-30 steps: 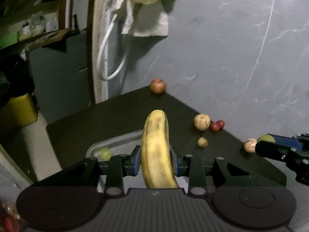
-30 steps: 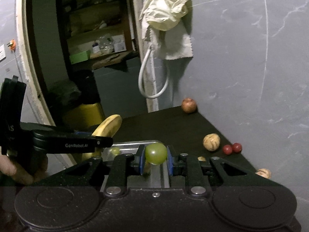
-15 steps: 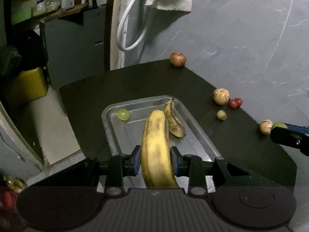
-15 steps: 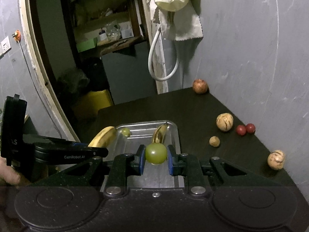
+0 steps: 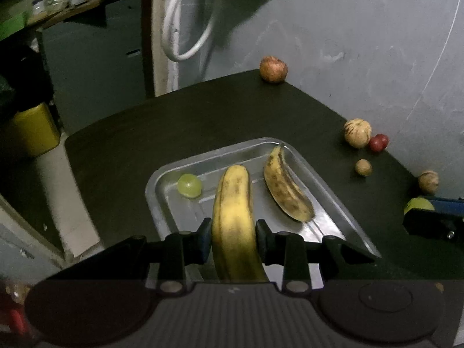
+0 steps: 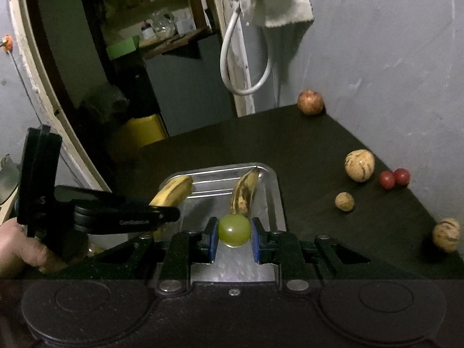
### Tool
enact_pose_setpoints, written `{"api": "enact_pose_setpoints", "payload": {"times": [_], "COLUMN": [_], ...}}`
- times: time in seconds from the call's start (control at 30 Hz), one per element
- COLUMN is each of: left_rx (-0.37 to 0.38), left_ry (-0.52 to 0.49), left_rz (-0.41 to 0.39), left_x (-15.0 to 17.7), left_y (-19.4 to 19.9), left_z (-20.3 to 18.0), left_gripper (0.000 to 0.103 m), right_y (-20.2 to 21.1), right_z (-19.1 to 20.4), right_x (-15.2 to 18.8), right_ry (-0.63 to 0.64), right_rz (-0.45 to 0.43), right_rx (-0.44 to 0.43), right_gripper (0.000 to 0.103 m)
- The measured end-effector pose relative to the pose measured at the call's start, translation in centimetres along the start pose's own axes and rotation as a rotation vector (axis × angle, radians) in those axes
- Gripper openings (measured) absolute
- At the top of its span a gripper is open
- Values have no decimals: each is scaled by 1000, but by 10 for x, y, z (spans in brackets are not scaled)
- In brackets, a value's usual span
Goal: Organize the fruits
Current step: 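Carry the yellow banana in the left tool over the tray while the right tool carries the grape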
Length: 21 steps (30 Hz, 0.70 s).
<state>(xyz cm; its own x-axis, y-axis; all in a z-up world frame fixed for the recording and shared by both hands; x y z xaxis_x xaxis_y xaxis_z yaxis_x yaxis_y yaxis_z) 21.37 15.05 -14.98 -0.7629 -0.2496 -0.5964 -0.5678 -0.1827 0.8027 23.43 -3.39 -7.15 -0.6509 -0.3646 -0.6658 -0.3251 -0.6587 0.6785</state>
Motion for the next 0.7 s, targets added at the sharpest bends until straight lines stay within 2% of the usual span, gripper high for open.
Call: {"api": "enact_pose_setpoints", "payload": {"times": [0.3, 0.7], "left_rx": [44, 102], "left_ry": [-139, -178], "left_rz": [15, 14], "left_x": [-13, -19], "left_y": [-46, -61], "left_z": [1, 7], "left_gripper": [34, 34], "right_y": [-54, -93], "right_z": [-9, -5], "right_x": [-2, 17], "right_ry": [-47, -62], "right_rz": [64, 139], "right_rx": [17, -1], "right_gripper": [24, 24]}}
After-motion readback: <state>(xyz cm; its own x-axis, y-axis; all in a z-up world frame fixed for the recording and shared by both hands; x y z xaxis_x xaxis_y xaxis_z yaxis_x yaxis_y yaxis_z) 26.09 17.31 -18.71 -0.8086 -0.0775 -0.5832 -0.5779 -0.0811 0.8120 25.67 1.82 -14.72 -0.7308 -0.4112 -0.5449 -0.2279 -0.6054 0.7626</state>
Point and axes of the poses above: each gripper's, at about its wrist camera, not at the fingertips, and y roughly against the way its jaws point, z to its left, x to its underside, the point moved 5 cm from there along -y, roughly the way its jaws point, and after that the axes turned 10 degrees about -x, right-handed, at the moved point
